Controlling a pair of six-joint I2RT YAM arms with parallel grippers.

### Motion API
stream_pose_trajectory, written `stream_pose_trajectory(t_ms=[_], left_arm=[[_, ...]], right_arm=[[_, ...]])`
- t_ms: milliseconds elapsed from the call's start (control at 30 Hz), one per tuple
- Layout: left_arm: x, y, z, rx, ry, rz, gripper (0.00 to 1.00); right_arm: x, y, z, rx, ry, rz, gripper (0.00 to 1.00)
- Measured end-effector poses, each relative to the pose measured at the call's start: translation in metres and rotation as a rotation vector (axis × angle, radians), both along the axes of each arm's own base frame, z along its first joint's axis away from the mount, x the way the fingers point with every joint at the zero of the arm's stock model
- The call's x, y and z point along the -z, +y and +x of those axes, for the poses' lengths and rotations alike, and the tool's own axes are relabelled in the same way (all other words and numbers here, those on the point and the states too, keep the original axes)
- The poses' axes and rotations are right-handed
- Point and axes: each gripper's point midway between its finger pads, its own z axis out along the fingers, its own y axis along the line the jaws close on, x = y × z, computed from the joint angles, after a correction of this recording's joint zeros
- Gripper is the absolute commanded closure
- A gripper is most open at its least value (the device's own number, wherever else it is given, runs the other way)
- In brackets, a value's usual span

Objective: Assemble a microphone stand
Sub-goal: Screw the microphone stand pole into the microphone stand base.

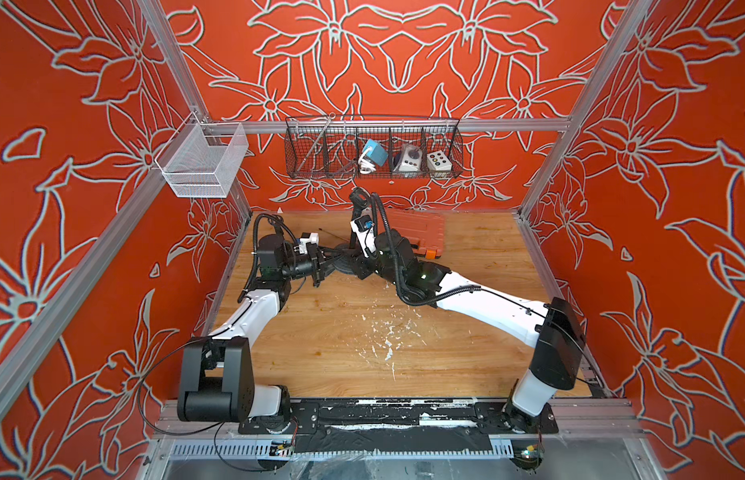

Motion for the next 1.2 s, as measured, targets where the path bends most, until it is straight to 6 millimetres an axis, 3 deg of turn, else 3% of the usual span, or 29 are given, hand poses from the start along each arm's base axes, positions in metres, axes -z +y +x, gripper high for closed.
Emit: stream_pose_trajectory(t_ms=[167, 467, 733, 1033, 1200], left_arm=[[0.003, 0.001, 0.002, -0.015, 0.011, 0.012, 1.0], [0.0, 0.001, 0.002, 0.0, -0.005, 0.03, 1.0], [-0.002, -0.002, -0.002, 0.042, -0.01, 0.023, 1.0], [-0.002, -0.004, -0.004, 0.057, -0.011, 0.018, 1.0], [-0.003, -0.004, -0.005, 0.063, -0.013, 0.017, 1.0]], right_arm=[[0.008, -0.01, -0.005, -0.184, 0.064, 0.027, 0.29], [-0.005, -0.035, -0.005, -0.426, 0.08, 0.096, 0.33], [-0.009, -0.032, -0.018, -0.532, 0.045, 0.096, 0.33], [-0.002, -0.022, -0.004, -0.53, 0.039, 0.112, 0.41], [-0.018, -0.017, 0.003, -0.519, 0.004, 0.177, 0.45]])
